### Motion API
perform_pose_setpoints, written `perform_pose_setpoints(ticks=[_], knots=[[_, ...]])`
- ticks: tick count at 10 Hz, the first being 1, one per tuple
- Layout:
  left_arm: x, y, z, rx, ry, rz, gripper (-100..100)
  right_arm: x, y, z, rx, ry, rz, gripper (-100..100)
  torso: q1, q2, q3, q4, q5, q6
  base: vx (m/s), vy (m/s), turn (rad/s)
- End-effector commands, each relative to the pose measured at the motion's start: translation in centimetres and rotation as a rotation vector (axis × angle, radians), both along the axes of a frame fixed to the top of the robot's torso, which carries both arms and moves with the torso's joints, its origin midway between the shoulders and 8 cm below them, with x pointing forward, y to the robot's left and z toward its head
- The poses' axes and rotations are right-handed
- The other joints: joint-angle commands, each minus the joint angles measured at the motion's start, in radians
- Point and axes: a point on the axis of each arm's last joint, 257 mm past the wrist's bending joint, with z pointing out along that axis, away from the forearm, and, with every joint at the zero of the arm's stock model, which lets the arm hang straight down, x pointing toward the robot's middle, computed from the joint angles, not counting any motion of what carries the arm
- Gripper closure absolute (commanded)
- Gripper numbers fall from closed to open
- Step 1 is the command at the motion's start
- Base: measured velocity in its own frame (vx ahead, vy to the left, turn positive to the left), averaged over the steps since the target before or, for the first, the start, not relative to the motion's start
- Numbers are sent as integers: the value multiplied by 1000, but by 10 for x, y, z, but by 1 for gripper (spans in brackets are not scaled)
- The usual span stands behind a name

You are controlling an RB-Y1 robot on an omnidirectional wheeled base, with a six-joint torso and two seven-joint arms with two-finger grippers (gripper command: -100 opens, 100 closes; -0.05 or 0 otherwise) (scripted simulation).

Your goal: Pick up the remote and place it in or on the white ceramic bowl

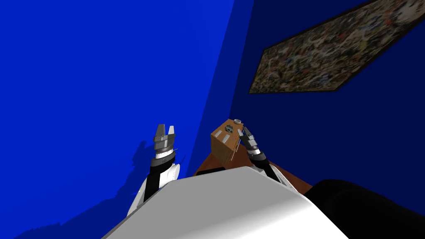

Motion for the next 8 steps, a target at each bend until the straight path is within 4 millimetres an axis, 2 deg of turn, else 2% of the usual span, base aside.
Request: perform_pose_setpoints(ticks=[1, 2, 3, 5, 6, 8], knots=[[0, 0, 0, 0, 0, 0, 0, -4, -5, -23, -72, 62, -7, -100, 0, 0, 0, 0, 0, 0, -29, -58, 423], [0, 0, 0, 0, 0, 0, 0, -8, -7, -39, -121, 105, -10, -100, -1, 1, 0, 0, 0, 0, -46, -83, 383], [0, 0, 0, 0, 0, 0, 0, -8, -6, -40, -127, 108, -6, -100, -3, 2, 1, 0, -1, 0, -37, -63, 173], [0, 0, 0, 0, 0, 0, 0, -20, -10, -75, -231, 202, -3, -100, -1, 0, 0, 0, 0, 0, -34, -54, 348], [0, 0, 0, 0, 0, 0, 0, -20, -10, -75, -231, 203, -3, -100, -2, 1, 0, 0, 0, 0, -45, -51, 280], [0, 0, 0, 0, 0, 0, 0, -33, -12, -112, -340, 296, 11, -100, -1, 1, 0, 0, 0, 0, -45, -65, 377]])
